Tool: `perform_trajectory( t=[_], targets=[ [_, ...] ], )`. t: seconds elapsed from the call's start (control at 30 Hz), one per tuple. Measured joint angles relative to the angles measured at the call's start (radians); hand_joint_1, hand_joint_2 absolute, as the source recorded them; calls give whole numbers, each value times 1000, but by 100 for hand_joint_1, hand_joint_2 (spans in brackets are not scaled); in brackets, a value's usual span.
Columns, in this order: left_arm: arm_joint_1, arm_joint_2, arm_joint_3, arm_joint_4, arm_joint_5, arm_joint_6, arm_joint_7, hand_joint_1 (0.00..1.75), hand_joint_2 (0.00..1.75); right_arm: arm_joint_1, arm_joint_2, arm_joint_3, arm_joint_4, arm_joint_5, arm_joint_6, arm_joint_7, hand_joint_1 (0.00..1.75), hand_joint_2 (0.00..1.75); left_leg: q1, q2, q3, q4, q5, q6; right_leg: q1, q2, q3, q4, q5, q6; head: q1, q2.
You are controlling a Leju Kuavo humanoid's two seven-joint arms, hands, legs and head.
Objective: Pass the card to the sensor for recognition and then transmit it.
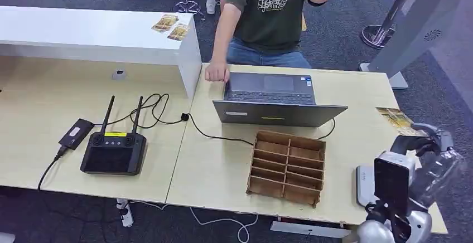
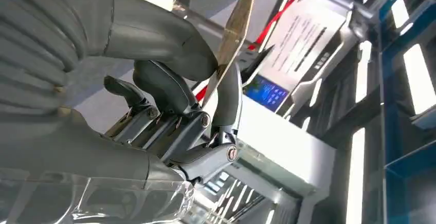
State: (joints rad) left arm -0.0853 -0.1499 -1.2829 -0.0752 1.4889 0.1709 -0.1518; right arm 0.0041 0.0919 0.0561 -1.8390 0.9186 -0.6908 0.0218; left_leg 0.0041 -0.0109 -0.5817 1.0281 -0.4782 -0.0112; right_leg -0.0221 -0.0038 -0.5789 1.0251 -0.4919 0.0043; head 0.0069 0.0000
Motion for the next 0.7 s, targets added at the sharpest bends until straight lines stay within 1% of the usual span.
perform_trajectory(
  t=[0.07,0.23,0.3,0.33,0.4,0.5,0.63,0.7],
  targets=[
    [-3,1,-2,-1,-1,0,6,0,0,-45,-6,23,29,6,4,11,175,175,0,0,0,0,0,0,0,0,0,0,0,0,0,0],
    [-3,2,-3,-1,-1,0,7,0,0,-51,-7,28,36,8,7,14,175,175,0,0,0,0,0,0,0,0,0,0,0,0,0,0],
    [-5,4,-10,-1,-2,1,18,0,0,-107,-11,56,75,22,23,32,175,175,0,0,0,0,1,0,0,0,0,0,0,0,0,0],
    [-8,8,-17,-9,-4,0,27,0,0,-189,-13,95,131,32,43,51,175,175,0,0,0,0,1,0,0,0,0,0,0,0,0,0],
    [-9,10,-23,-11,-5,0,30,0,0,-234,-13,113,170,39,57,64,175,175,0,0,0,0,1,-1,0,0,0,0,0,0,0,0],
    [-10,15,-26,-17,-6,-1,34,0,0,-278,-14,135,226,44,58,67,175,175,0,-1,0,0,1,-1,0,-1,0,0,0,0,0,0],
    [-10,17,-34,-17,-7,-3,34,0,0,-307,-14,149,273,45,59,66,175,175,0,-1,-1,0,1,-1,0,0,0,0,0,0,0,0],
    [-11,20,-41,-20,-11,-6,37,0,0,-341,-14,159,312,51,76,77,175,175,0,0,-1,0,1,-1,0,0,-1,0,0,0,0,0]
  ],
)
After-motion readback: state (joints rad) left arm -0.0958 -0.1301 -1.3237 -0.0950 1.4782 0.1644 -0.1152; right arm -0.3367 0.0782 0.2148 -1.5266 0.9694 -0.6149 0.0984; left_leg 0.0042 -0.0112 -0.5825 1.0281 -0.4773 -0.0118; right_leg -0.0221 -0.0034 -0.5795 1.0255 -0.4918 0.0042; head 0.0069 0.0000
